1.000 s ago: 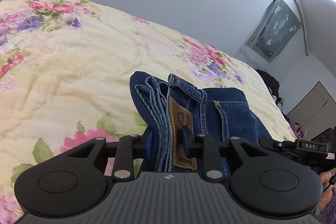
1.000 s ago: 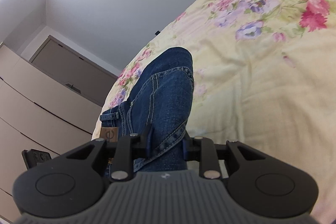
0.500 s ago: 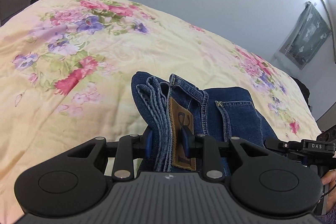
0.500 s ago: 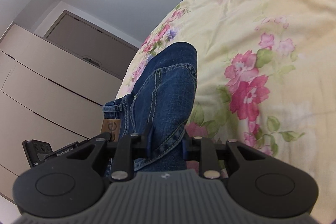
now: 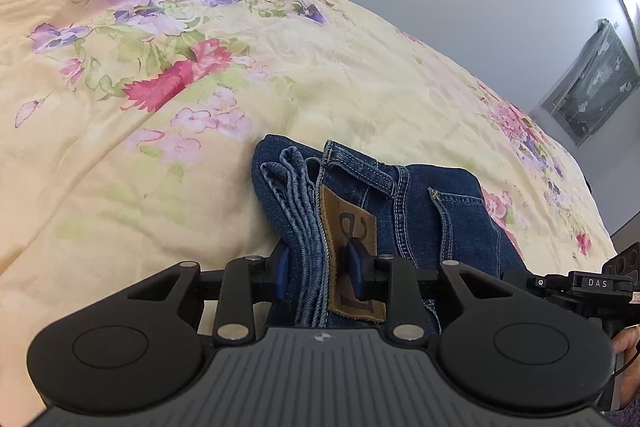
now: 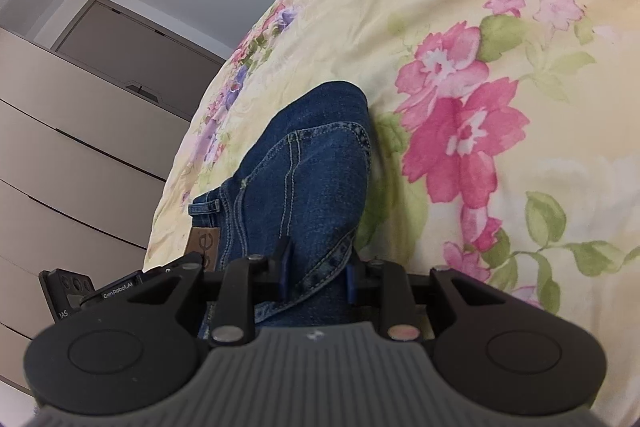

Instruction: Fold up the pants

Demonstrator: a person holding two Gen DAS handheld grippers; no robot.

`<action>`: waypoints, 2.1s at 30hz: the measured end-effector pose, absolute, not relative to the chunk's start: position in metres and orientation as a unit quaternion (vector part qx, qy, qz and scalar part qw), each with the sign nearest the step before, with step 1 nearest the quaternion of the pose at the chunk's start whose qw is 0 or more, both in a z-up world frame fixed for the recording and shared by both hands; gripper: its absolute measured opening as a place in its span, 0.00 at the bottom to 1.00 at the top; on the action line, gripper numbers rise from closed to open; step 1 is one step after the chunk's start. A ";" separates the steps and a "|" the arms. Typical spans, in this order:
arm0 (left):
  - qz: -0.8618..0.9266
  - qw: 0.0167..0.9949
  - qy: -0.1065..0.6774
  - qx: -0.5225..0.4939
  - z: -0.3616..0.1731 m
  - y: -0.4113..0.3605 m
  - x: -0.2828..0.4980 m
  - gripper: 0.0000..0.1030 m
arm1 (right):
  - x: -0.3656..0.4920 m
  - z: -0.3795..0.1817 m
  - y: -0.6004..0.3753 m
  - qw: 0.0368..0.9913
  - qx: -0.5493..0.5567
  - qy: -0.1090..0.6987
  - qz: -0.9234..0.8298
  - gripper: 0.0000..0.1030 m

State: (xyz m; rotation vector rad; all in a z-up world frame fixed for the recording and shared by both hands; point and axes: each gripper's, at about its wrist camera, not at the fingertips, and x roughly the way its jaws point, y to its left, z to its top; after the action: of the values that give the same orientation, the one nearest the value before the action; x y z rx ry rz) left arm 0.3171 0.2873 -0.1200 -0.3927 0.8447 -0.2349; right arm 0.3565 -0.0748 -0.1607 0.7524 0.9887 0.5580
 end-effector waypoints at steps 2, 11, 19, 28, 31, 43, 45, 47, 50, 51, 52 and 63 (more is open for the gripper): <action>-0.112 0.885 0.408 -0.195 -0.126 0.289 0.318 0.35 | 0.356 -0.166 -0.073 0.784 0.336 0.458 0.251 0.21; -0.091 0.880 0.426 -0.190 -0.117 0.290 0.306 0.57 | 0.353 -0.159 -0.071 0.788 0.321 0.475 0.224 0.34; -0.102 0.858 0.464 -0.194 -0.111 0.301 0.258 0.57 | 0.305 -0.148 -0.083 0.777 0.310 0.494 0.235 0.54; -0.070 0.874 0.457 -0.149 -0.115 0.278 0.244 0.37 | 0.242 -0.164 -0.107 0.743 0.383 0.499 0.230 0.46; -0.060 0.870 0.470 -0.134 -0.116 0.272 0.248 0.36 | 0.231 -0.169 -0.110 0.733 0.405 0.497 0.227 0.40; -0.046 0.874 0.481 -0.046 -0.124 0.249 0.251 0.36 | 0.215 -0.166 -0.096 0.796 0.295 0.492 0.192 0.05; -0.045 0.875 0.480 -0.050 -0.124 0.250 0.249 0.36 | 0.215 -0.166 -0.093 0.801 0.283 0.493 0.187 0.05; -0.039 0.873 0.482 -0.057 -0.120 0.251 0.250 0.36 | 0.214 -0.160 -0.088 0.805 0.268 0.497 0.183 0.06; -0.041 0.877 0.476 -0.043 -0.107 0.248 0.249 0.34 | 0.214 -0.142 -0.086 0.814 0.230 0.499 0.190 0.12; -0.042 0.881 0.469 -0.040 -0.101 0.248 0.246 0.34 | 0.213 -0.134 -0.086 0.821 0.213 0.493 0.193 0.17; -0.043 0.886 0.459 -0.040 -0.096 0.249 0.244 0.34 | 0.211 -0.126 -0.087 0.831 0.194 0.485 0.191 0.19; -0.041 0.930 0.366 -0.003 -0.008 0.243 0.207 0.35 | 0.206 -0.045 -0.077 0.904 0.074 0.372 0.197 0.37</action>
State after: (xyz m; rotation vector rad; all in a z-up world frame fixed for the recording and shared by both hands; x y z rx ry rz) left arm 0.2066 0.2431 -0.0079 -0.0056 0.7497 -0.0835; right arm 0.2063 -0.0767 -0.0449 0.1523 0.7690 0.4075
